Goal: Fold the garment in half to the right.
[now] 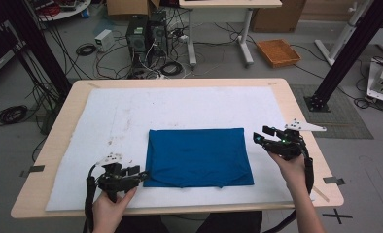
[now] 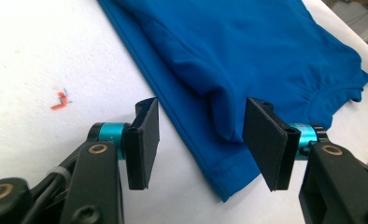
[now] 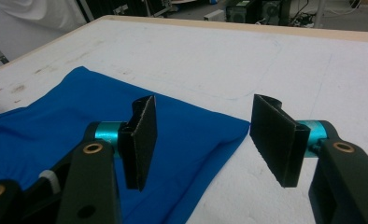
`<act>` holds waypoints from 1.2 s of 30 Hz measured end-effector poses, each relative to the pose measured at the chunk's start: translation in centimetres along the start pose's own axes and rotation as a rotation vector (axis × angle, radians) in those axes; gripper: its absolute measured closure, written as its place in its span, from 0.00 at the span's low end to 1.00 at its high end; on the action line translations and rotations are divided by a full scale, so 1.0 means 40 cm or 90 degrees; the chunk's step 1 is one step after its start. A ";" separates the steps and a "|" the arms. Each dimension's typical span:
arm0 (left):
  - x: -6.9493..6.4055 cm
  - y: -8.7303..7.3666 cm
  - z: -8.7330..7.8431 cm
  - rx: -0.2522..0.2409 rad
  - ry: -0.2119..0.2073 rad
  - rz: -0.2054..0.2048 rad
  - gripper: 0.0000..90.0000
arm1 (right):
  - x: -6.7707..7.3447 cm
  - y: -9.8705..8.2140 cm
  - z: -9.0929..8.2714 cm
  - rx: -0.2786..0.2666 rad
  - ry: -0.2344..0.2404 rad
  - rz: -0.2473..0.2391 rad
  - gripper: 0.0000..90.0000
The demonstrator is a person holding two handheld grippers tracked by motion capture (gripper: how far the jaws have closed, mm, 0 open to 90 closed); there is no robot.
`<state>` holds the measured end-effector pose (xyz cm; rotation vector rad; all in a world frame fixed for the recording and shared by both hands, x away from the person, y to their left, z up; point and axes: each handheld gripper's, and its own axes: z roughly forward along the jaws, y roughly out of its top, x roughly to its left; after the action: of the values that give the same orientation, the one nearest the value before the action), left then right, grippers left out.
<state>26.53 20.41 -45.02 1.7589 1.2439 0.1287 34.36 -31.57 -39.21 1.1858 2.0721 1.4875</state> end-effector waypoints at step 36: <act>-0.035 0.005 0.040 0.023 0.038 0.007 0.95 | 0.247 0.084 0.280 0.066 0.113 -0.077 0.51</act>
<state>26.90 18.32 -45.18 1.8044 1.2871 0.1676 37.40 -16.57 -38.76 0.9750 2.3183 1.4936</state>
